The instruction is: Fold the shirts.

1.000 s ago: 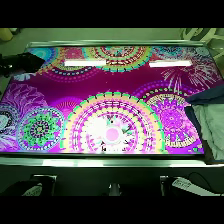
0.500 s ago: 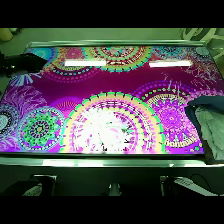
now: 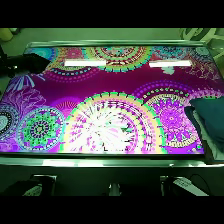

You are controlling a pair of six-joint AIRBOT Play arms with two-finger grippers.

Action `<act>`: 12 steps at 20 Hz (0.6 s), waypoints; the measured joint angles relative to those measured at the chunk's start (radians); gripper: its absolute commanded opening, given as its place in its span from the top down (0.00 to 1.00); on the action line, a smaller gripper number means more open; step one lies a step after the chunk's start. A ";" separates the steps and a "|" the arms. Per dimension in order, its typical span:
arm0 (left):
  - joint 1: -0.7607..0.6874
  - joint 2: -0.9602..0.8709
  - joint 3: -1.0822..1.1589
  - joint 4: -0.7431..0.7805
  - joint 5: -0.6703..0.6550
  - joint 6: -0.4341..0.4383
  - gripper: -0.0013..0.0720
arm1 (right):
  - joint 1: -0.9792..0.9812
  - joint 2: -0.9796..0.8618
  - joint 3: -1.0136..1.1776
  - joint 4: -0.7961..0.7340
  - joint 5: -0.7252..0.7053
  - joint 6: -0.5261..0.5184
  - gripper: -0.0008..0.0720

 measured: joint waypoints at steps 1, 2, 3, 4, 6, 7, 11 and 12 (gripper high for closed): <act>0.000 0.000 0.000 -0.002 0.000 0.000 0.95 | 0.001 0.002 -0.023 -0.025 -0.022 0.007 0.34; -0.001 0.000 0.000 -0.003 0.000 0.000 0.95 | 0.001 0.004 -0.040 -0.048 -0.043 0.009 0.02; -0.001 0.000 0.000 -0.004 0.000 -0.001 0.95 | 0.001 0.005 -0.047 -0.051 -0.077 0.011 0.00; -0.001 0.000 0.000 -0.005 0.000 -0.012 0.95 | 0.003 0.005 -0.042 -0.048 -0.103 0.005 0.00; -0.001 0.000 0.010 -0.005 0.001 -0.035 0.95 | 0.004 0.006 0.022 -0.046 -0.160 -0.023 0.01; -0.001 -0.003 0.023 0.000 0.000 -0.043 0.95 | 0.003 0.006 0.071 -0.037 -0.193 -0.037 0.01; -0.002 -0.087 0.178 0.136 -0.084 -0.098 0.95 | 0.073 0.008 0.331 0.127 -0.426 -0.159 0.09; -0.002 -0.129 0.235 0.196 -0.138 -0.116 0.95 | 0.124 0.008 0.384 0.166 -0.468 -0.192 0.09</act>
